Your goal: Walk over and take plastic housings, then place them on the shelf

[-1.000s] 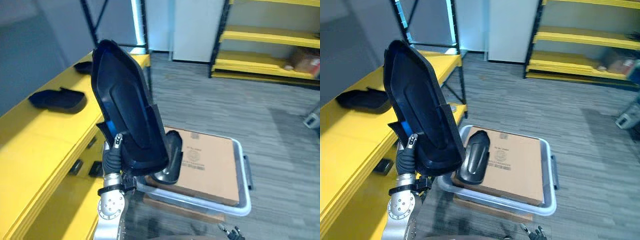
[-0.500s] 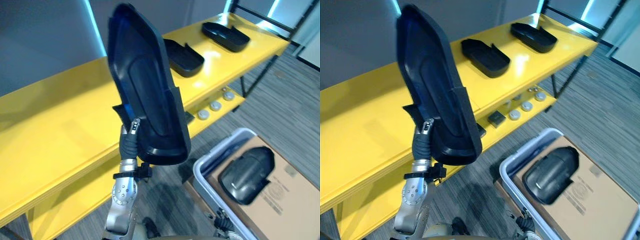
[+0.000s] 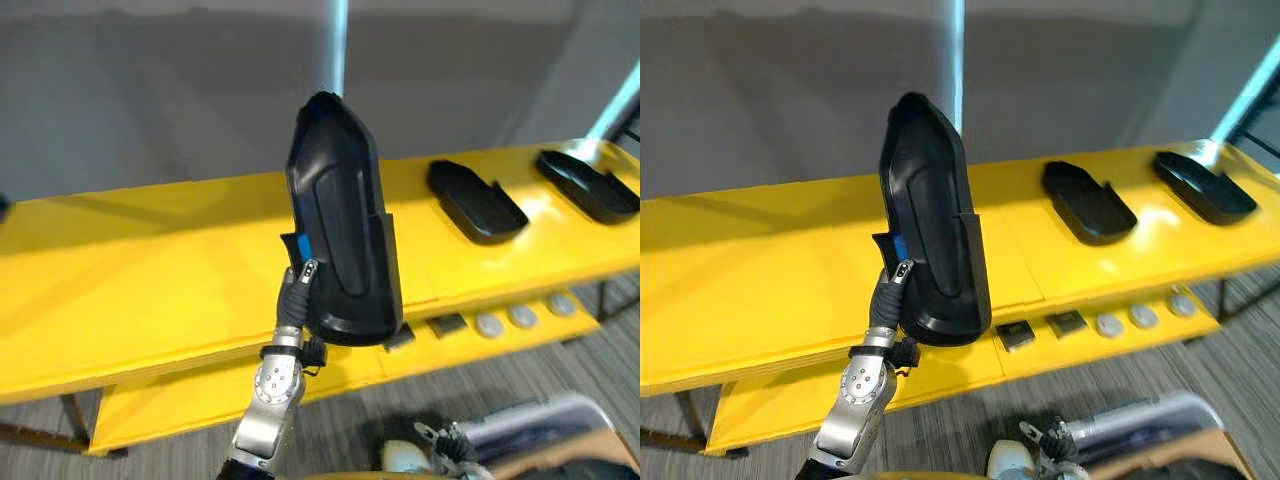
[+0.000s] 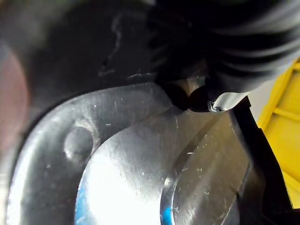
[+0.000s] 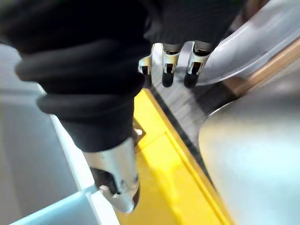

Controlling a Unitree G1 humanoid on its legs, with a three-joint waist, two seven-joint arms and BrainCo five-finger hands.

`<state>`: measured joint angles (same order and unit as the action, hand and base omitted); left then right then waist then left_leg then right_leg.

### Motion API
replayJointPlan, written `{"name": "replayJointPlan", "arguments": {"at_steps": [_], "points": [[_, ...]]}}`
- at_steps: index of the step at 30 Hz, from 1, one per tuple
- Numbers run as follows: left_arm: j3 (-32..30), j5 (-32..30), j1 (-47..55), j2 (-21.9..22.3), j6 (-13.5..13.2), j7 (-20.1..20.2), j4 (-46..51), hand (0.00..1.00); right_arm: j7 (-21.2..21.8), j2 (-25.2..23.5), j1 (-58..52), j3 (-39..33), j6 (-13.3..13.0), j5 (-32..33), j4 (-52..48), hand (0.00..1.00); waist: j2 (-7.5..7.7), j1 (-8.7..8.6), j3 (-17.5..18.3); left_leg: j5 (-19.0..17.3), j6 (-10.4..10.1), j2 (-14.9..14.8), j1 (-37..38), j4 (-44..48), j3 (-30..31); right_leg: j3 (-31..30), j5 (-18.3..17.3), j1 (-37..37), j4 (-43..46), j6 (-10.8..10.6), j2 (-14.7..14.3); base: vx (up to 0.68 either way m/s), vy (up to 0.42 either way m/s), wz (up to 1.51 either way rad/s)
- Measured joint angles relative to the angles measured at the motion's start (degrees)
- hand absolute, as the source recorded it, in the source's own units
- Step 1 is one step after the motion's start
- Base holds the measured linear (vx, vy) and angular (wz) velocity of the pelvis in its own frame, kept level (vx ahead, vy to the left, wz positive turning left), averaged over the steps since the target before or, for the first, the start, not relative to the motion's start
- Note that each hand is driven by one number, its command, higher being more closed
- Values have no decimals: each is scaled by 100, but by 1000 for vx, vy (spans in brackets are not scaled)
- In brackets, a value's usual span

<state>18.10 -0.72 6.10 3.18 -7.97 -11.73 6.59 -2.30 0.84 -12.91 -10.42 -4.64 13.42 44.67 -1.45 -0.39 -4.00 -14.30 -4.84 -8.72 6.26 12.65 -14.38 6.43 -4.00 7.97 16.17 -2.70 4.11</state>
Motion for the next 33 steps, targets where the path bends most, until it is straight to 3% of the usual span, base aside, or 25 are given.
{"name": "replayJointPlan", "arguments": {"at_steps": [4,11,13,18,22,27,33], "points": [[19,1,4,-2,0,48,11,100,1,-94,-78,-7,15,-4,-3,0,98,3,30,209,-99,-116,69,-323,0,131,214,-192,-473,124,-160,9,-96,7],[31,-69,-2,-2,19,38,11,100,13,-298,-264,17,21,-92,-8,0,423,89,211,376,-28,38,61,-489,-34,134,888,-609,-1560,38,-109,-23,55,-1],[24,-173,-28,-2,26,27,10,100,14,-317,-289,30,22,-165,-4,0,453,105,235,391,-5,98,53,-506,-22,138,1005,-693,-1753,11,-65,-47,60,5],[-343,-455,-526,-2,144,-177,-468,100,28,-268,-281,221,28,-305,-7,0,450,97,256,552,37,210,219,-782,3,208,1194,-926,-2082,8,9,-70,10,6],[-928,-613,-1283,-40,326,-544,-1205,100,85,-273,-221,277,34,-407,9,0,466,-38,274,743,-14,259,272,-1082,58,282,1233,-928,-2206,7,18,-86,-36,6],[-1507,-750,-2199,-406,607,-864,-2220,100,142,-197,-55,467,64,-491,128,0,476,-215,280,880,-32,291,274,-1280,86,303,1255,-846,-2213,7,27,-56,-19,2],[-1878,-765,-2890,-712,794,-966,-3296,100,229,-158,30,478,78,-512,178,0,471,-336,257,911,-1,316,243,-1291,101,294,1319,-740,-2213,31,35,14,9,-1]]}}
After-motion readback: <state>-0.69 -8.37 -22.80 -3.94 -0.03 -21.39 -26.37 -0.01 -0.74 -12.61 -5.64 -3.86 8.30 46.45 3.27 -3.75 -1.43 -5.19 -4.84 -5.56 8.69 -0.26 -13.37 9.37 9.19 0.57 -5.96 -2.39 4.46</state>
